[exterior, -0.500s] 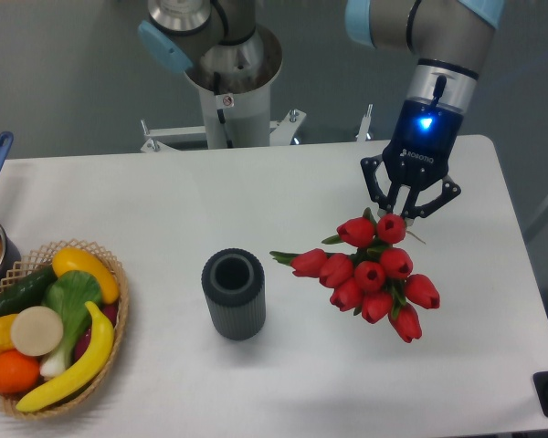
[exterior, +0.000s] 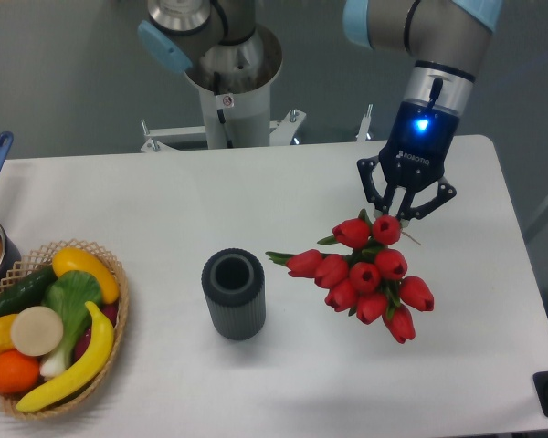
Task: Insert the flowers into the vase
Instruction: 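Carry the held red tulip bunch toward the dark grey vase, then lower the tulip stems into the vase opening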
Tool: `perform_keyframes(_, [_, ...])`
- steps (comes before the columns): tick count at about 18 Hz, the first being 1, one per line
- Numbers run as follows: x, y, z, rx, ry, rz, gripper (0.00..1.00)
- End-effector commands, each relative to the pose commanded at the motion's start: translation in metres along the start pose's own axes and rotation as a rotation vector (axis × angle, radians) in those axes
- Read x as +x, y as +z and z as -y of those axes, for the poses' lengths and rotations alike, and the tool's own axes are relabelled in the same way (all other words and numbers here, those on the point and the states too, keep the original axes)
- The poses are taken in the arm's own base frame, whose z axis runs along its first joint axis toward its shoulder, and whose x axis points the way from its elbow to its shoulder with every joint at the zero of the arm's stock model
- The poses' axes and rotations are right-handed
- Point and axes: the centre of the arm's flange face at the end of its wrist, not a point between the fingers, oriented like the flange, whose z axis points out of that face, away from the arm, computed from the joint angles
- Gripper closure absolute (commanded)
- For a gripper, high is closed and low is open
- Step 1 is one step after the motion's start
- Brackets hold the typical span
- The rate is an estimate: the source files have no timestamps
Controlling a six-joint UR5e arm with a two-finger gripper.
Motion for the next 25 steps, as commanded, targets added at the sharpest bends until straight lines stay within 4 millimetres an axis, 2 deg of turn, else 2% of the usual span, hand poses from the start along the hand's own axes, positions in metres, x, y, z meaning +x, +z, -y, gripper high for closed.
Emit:
perform_keyframes(8, [0.006, 0.003, 0.005, 0.017, 0.008, -0.016, 0.79])
perform_keyframes(12, [0.015, 0.003, 0.022, 0.161, 0.024, -0.080, 0.79])
perform_keyframes(15, [0.033, 0.019, 0.039, 0.245, 0.051, -0.156, 0.79])
perform_keyframes(20, [0.057, 0.031, 0.061, 0.380, 0.093, -0.256, 0.79])
perform_keyframes(25, [0.081, 0.042, 0.072, 0.472, 0.118, -0.334, 0.79])
